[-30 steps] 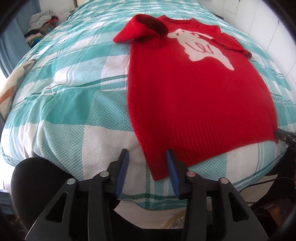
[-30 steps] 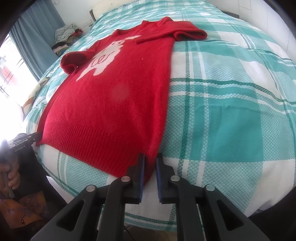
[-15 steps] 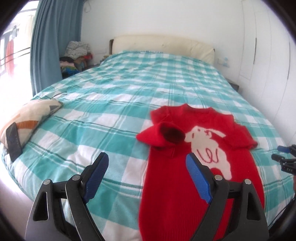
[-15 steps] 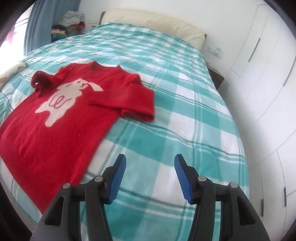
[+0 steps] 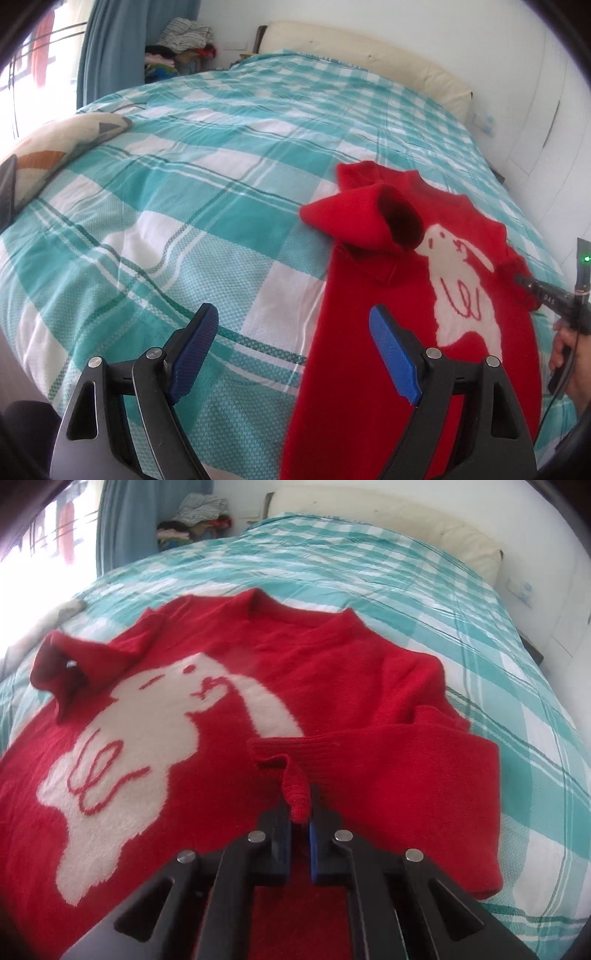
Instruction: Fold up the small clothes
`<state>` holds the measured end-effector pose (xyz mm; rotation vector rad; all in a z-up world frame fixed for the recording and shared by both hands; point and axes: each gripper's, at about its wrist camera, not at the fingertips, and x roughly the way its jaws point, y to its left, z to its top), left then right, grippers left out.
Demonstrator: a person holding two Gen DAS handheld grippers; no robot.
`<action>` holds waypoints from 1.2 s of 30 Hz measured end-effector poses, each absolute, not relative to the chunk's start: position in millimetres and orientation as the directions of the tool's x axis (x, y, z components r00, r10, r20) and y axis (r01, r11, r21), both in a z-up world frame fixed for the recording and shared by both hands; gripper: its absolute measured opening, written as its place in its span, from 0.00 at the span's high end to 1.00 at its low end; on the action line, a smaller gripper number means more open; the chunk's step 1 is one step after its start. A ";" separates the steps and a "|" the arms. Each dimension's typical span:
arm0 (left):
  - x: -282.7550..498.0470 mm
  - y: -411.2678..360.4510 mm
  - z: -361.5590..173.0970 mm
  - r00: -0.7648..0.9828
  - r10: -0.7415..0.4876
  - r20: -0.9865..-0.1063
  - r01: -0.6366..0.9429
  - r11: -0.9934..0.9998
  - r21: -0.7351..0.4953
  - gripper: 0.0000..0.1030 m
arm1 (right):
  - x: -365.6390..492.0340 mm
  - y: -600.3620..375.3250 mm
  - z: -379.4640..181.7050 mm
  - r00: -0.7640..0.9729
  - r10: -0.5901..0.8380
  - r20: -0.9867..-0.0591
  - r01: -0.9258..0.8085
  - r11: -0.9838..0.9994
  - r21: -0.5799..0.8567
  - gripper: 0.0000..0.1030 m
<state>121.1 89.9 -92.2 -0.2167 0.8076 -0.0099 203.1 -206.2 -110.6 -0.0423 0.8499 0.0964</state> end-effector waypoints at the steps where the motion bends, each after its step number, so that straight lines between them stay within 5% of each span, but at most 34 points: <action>1: 122.2 91.5 -93.4 0.689 -0.095 -0.718 -0.079 0.976 -0.205 0.17 | 194.2 -225.1 -99.6 0.684 0.043 -0.728 -0.047 0.999 0.016 0.94; 7: 126.2 92.2 -98.4 0.680 -0.084 -0.729 -0.108 0.971 -0.212 0.17 | 105.6 -382.5 -47.8 0.764 -0.099 -0.637 0.305 0.926 0.222 0.94; 13: 127.4 91.5 -105.3 0.676 -0.050 -0.735 -0.125 0.975 -0.181 0.17 | 20.6 -478.7 -66.5 0.750 -0.219 -0.624 0.529 0.764 0.368 0.94; 17: 129.0 94.3 -111.3 0.665 -0.028 -0.746 -0.147 0.975 -0.167 0.17 | -8.8 -505.9 -93.2 0.747 -0.169 -0.643 0.584 0.629 0.513 0.94; 24: 130.1 94.6 -115.9 0.653 -0.029 -0.757 -0.149 0.975 -0.165 0.17 | -11.0 -513.2 -120.3 0.671 -0.106 -0.734 0.643 0.576 0.504 0.93; 31: 131.1 95.1 -116.1 0.650 -0.047 -0.758 -0.145 0.972 -0.185 0.17 | -14.3 -518.5 -121.8 0.717 -0.099 -0.690 0.623 0.533 0.572 0.72; 32: 131.4 95.1 -116.7 0.648 -0.048 -0.760 -0.146 0.972 -0.185 0.17 | -13.3 -519.5 -122.9 0.717 -0.099 -0.690 0.624 0.532 0.572 0.72; 34: 132.1 94.7 -117.7 0.644 -0.046 -0.764 -0.146 0.973 -0.181 0.17 | -10.9 -520.2 -121.8 0.694 -0.134 -0.708 0.649 0.542 0.534 0.98; 36: 132.0 94.1 -118.5 0.641 -0.038 -0.767 -0.146 0.974 -0.171 0.17 | -11.1 -517.9 -116.4 0.643 -0.209 -0.737 0.696 0.561 0.448 0.97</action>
